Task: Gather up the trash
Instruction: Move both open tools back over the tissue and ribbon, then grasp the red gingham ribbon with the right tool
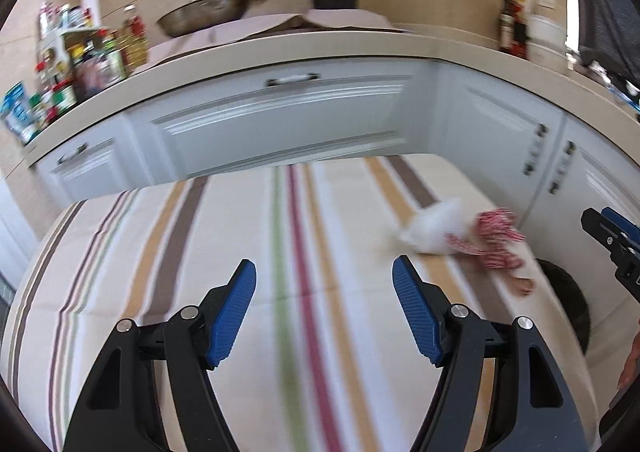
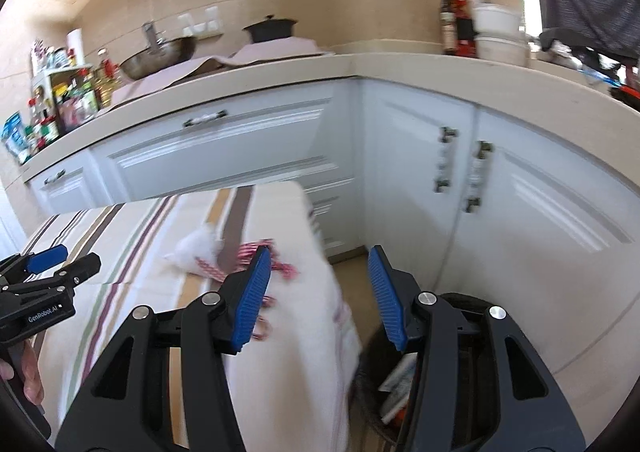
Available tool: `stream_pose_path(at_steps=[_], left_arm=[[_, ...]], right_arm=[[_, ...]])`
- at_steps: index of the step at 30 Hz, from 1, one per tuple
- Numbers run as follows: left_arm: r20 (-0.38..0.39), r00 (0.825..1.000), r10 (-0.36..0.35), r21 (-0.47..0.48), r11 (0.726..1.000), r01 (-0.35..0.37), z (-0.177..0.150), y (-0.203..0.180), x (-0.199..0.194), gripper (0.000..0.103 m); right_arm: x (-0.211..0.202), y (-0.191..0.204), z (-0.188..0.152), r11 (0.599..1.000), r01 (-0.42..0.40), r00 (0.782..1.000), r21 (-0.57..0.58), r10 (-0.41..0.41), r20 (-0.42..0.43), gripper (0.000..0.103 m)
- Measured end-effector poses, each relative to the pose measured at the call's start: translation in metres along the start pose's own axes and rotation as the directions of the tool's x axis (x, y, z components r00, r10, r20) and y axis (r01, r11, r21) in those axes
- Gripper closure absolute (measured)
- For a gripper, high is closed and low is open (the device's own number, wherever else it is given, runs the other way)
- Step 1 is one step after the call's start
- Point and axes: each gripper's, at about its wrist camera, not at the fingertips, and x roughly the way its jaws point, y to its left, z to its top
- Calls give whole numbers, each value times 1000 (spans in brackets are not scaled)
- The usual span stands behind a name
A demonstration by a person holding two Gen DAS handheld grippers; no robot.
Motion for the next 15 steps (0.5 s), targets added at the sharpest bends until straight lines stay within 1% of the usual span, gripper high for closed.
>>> stream_pose_path(at_steps=[6,12,15], left_arm=[[-13,999,49,-56,997,-49,-3,36,7,34],[-31,997,71,-96,993,-73,-8,58,13,34],[-38,997,74,-111,991,-77,-10,65,15,34]], right_arm=[[22,28,5,999,-33,999,-36,31,-40,53],[45,41,6,998,-29,994,-49,24,-103,54],[60,47,6,998,-26,988,-57,17,-154,54]])
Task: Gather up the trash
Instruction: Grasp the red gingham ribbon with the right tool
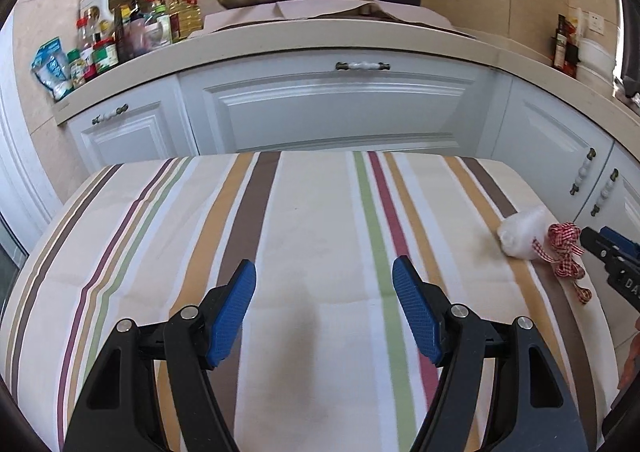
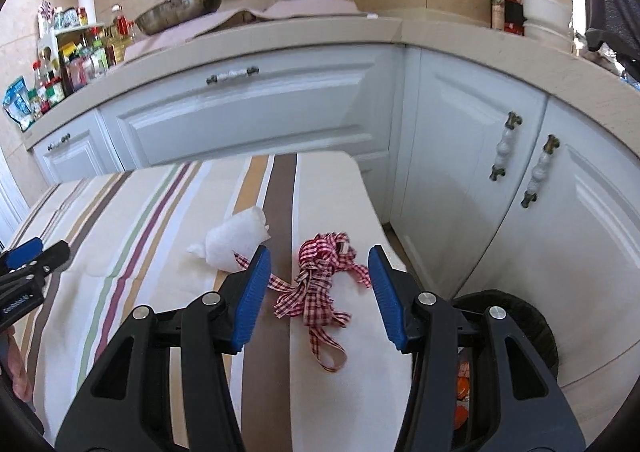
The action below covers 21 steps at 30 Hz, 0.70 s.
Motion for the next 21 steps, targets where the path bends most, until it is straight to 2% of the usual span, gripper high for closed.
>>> stream_pose_path(at_steps=[4,8,11,21], left_arm=[[-10,1000,-3,-12,1000,2,-2,5,3,34],[-19,1000,-11,-14,1000,11,-3,5,5,34],[-22,1000,-19,-12,1000,18,-3,4,7,34],[-35,997,-69,28,997,70,-2,-23,9,34]], right_arm=[[16,3,-1,1000,5,998,-1,-5,-62,56],[30,6,-3,1000,-2,992,-11,1,-125,69],[33,6,-4,1000,-9,991,-11,8,-137,81],[17,3,-4,1000,-15,997,-12,14,-80,82]])
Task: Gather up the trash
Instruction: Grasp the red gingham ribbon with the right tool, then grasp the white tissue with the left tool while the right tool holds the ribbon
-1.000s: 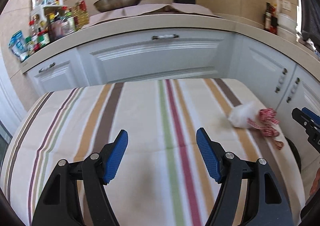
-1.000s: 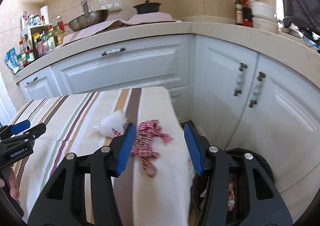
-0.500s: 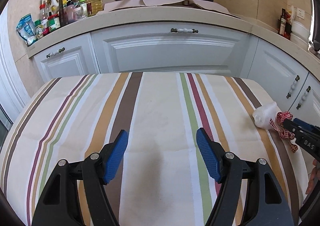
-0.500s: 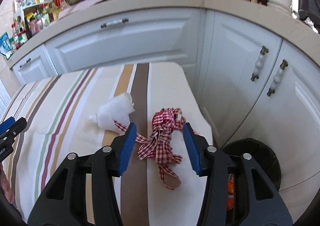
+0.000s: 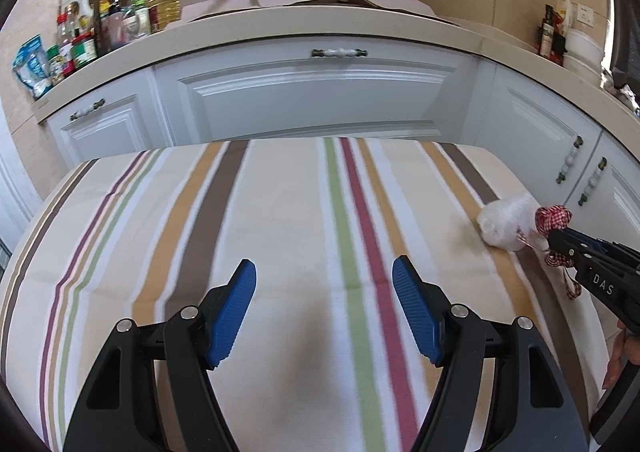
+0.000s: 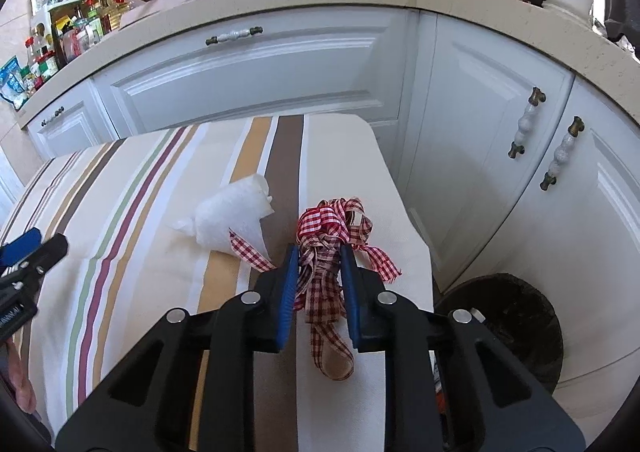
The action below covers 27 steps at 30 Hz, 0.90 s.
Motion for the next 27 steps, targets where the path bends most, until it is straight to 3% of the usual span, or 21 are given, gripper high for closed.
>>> stream_pose_path(at_steps=[16,27], left_arm=[[1,996,-89,120,989,88,11,-73,5,34],[-3,993,-119,146,982,118,11,-93,0,34]], right_arm=[[-39,-36,-4,999,-15,996,52,11,89,82],[-49,-40,-11,998,-35,995,47,30,99,82]])
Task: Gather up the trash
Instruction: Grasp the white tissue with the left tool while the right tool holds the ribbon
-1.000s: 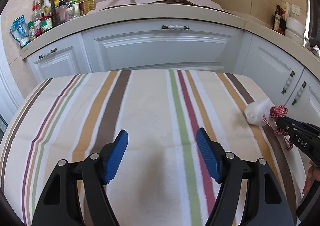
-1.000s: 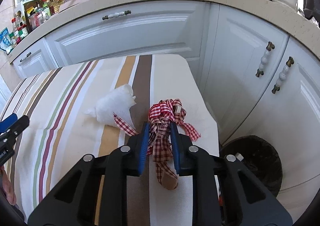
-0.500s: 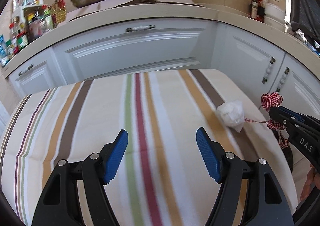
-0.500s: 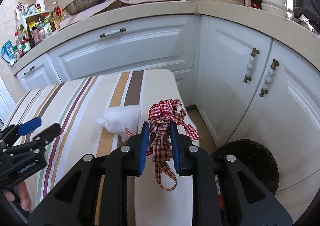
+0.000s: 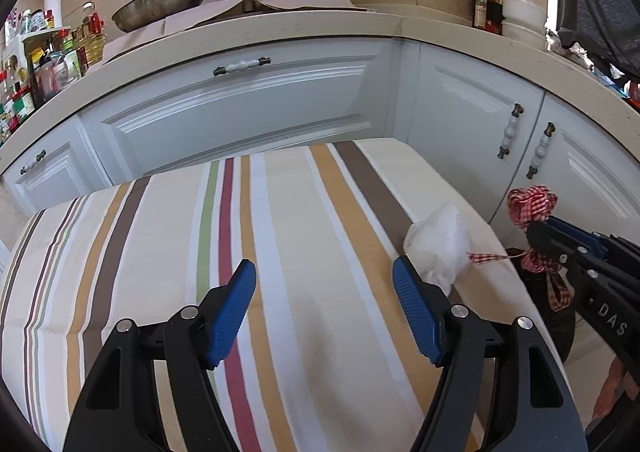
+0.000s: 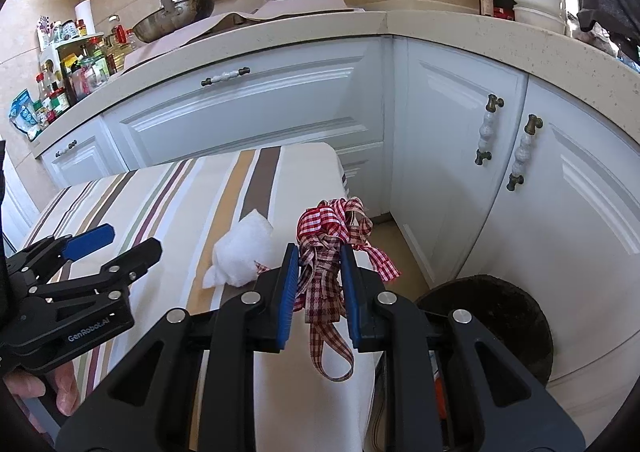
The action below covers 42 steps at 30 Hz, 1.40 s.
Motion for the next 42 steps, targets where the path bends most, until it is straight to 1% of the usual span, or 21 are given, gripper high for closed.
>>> stream_pose_path(at_steps=[9,13,15,17,18,20,22,24,26,28,31,42], left_arm=[[9,998,-67,56,996,66,3,-28,1,34],[-7,996,-90,83,992,90,3,-41,10,35],[-14,995,-97,94,991,98,2,-47,12,42],[-23,994,-103,104,989,105,0,-50,15,58],[-37,993,-110,110,987,114,0,-53,17,62],[-57,990,-126,112,985,132,-2,-55,20,74],[-73,988,-137,114,983,145,-4,-58,23,80],[-77,987,-139,121,982,148,-6,-60,24,84],[-81,987,-138,127,981,147,-7,-63,25,95],[-88,987,-133,132,981,144,-7,-65,27,98],[-94,988,-121,133,982,133,-8,-66,30,101],[-93,991,-93,124,987,104,-10,-61,30,102]], right_arm=[[0,-4,-3,1000,-5,1000,12,5,0,82],[0,-8,-3,1000,-9,1000,20,9,4,82],[0,-11,-4,1000,-8,1000,27,8,6,82],[-1,-15,-4,999,-9,1000,34,9,7,82],[-1,-17,-5,999,-9,1000,37,9,8,82],[-1,-20,-5,999,-9,1000,41,9,9,82],[-1,-23,-7,999,-9,1000,48,9,10,82],[-1,-27,-8,999,-11,1000,53,11,10,82],[-1,-30,-10,998,-12,1000,59,11,11,82],[-2,-34,-11,998,-13,1000,64,12,12,82],[-3,-38,-12,997,-10,1000,72,9,16,82],[-12,-67,-21,993,26,999,117,-29,27,82]])
